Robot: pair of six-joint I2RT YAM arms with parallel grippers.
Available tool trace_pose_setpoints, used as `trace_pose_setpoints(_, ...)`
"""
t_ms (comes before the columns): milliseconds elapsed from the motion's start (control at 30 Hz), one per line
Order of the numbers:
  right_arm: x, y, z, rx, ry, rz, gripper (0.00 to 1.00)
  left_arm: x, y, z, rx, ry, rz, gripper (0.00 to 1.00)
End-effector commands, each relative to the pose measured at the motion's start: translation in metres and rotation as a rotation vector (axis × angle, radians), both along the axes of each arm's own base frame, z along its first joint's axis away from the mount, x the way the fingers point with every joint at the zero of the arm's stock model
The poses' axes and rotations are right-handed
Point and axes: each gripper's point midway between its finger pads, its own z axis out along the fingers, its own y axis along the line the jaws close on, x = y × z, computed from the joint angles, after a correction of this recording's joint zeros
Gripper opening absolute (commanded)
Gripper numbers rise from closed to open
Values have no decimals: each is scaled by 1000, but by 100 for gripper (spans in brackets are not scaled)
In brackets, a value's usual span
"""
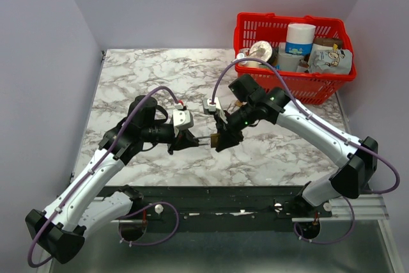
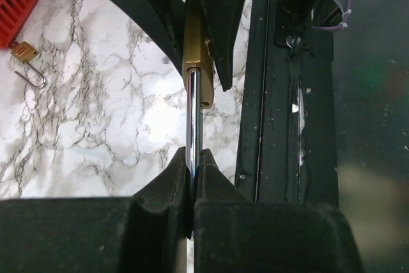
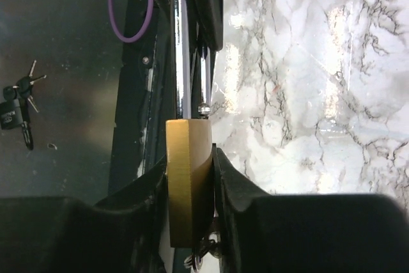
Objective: Lock with the key
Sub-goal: Lock the lock.
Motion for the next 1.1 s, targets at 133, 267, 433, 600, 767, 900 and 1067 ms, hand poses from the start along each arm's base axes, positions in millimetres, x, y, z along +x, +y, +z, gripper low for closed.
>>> trace_pose_setpoints(133, -2, 8, 16, 64, -34, 15, 1, 2, -12, 35, -102, -47, -33, 0)
trace_pose_setpoints(267, -4, 11, 19, 79, -31, 16, 1, 4, -14, 39, -117, -46, -27, 0)
trace_pose_setpoints(433, -2, 13, 22, 114, -63, 2, 1, 3, -15, 37, -118, -17, -31, 5)
trace_pose_setpoints(600, 0, 9, 24, 119, -92, -15, 1, -5, -1, 26, -48, -13, -59, 50)
trace_pose_setpoints(767, -12, 7, 34, 168, -76, -7, 1, -12, 8, 27, -60, -16, -54, 55)
trace_pose_setpoints(900, -11, 9, 43, 208, -88, -17, 1, -16, 10, 27, -69, -21, -55, 53)
trace_pose_setpoints(1067, -11, 11, 50, 233, -86, -18, 1, -14, 10, 25, -67, -12, -34, 47)
